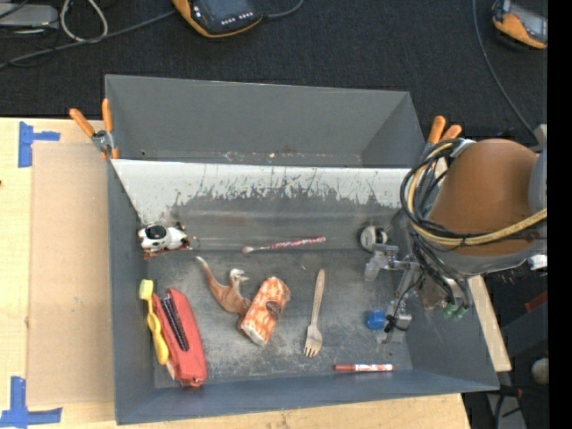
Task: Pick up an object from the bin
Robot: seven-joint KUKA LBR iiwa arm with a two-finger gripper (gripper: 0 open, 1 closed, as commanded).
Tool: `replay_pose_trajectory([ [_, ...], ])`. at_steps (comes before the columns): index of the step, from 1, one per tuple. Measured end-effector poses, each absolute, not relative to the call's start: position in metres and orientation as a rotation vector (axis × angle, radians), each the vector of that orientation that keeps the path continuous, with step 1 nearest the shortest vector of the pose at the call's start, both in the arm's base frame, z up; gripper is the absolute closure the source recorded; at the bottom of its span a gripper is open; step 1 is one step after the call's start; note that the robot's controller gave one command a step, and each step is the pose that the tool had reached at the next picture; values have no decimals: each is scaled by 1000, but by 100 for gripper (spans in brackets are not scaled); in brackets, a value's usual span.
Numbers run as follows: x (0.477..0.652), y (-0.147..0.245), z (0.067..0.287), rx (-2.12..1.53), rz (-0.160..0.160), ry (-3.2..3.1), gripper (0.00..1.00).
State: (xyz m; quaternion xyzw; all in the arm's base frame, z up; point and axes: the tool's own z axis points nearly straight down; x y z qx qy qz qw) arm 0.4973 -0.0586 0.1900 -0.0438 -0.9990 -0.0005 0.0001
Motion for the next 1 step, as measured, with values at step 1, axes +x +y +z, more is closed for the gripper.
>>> replay_pose_trajectory([
  [1, 488, -96, 185, -249, -3, -3129, 0],
])
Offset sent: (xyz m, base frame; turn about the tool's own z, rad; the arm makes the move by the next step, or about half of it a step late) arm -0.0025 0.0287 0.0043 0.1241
